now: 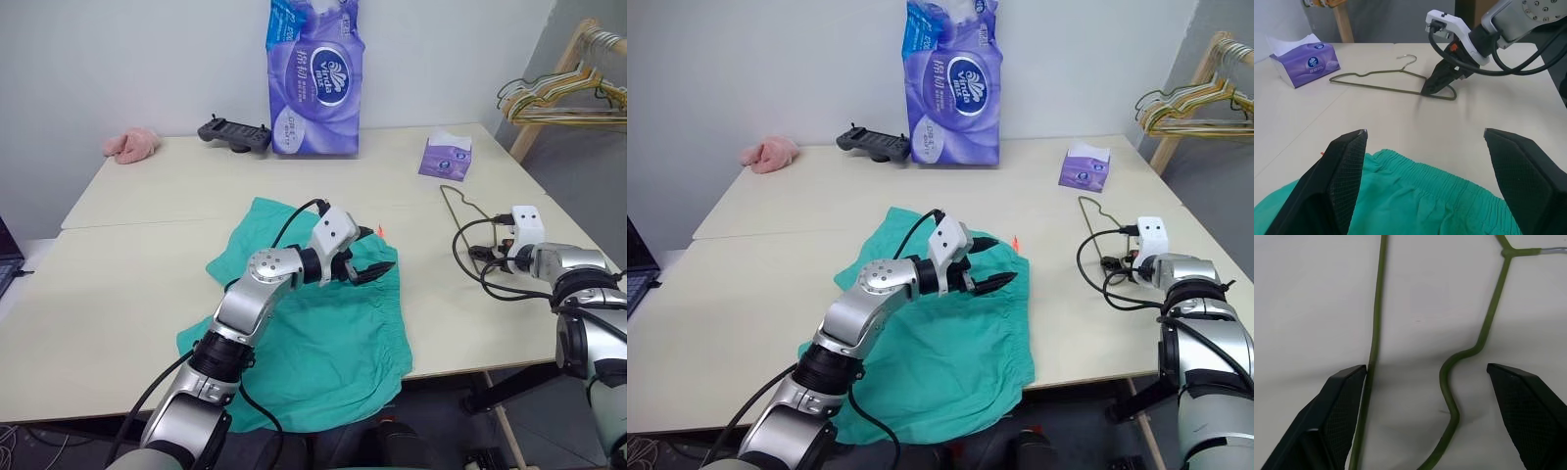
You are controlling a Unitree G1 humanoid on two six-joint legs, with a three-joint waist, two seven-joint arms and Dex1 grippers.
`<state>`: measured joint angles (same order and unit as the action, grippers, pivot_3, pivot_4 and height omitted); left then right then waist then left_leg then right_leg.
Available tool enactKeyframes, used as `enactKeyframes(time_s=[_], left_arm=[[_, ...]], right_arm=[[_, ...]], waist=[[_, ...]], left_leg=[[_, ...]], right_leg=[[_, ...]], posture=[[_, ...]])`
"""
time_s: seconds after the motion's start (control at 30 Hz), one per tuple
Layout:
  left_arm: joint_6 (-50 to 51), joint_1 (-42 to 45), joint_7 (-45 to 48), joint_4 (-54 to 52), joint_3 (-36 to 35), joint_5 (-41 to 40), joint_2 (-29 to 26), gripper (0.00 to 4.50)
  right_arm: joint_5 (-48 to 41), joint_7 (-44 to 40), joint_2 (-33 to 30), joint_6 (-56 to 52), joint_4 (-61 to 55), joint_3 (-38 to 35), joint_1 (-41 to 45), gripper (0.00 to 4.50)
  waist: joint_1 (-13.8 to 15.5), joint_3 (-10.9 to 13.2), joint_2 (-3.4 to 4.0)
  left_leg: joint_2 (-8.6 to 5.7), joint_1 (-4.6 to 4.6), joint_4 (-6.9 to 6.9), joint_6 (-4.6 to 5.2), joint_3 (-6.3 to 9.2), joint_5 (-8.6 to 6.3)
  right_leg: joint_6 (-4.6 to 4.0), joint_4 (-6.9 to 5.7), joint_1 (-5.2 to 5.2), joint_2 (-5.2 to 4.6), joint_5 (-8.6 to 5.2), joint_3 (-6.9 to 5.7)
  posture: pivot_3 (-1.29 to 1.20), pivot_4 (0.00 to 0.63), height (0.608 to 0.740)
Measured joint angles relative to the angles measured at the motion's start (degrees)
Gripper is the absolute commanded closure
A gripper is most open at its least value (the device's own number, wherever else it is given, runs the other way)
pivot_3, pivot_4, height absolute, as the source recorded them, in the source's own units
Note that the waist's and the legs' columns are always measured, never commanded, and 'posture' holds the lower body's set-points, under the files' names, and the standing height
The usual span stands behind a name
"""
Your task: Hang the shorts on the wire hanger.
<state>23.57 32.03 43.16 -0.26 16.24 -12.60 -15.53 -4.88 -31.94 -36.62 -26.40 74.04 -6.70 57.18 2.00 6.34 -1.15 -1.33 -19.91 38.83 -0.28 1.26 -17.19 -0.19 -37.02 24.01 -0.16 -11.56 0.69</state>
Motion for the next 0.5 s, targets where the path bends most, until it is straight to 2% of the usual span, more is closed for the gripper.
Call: enactKeyframes(time_s=[0.2, 0.5], left_arm=[[0.00, -0.11, 0.15, -0.17, -0.70, -0.04, -0.40, 0.44], [-0.27, 1.22, 0.92, 0.55, -0.70, 0.00, 0.22, 0.44]], right_arm=[[-0.49, -3.17, -1.58, -3.88, -0.11, -1.03, 0.73, 0.30], [1.52, -1.69, -1.76, -1.06, -0.17, -0.70, 0.04, 0.30]], waist=[[-0.32, -0.01, 0.01], [-0.53, -0.02, 0.03]], left_leg=[[0.03, -0.01, -0.02, 0.03, -0.04, -0.01], [0.03, -0.01, -0.04, 0.03, -0.09, -0.02]], right_leg=[[0.00, 0.01, 0.03, 0.00, 0.00, 0.04], [0.00, 0.02, 0.04, 0.02, 0.00, 0.09]], posture=[[0.13, 0.049, 0.740], [0.11, 0.043, 0.740]])
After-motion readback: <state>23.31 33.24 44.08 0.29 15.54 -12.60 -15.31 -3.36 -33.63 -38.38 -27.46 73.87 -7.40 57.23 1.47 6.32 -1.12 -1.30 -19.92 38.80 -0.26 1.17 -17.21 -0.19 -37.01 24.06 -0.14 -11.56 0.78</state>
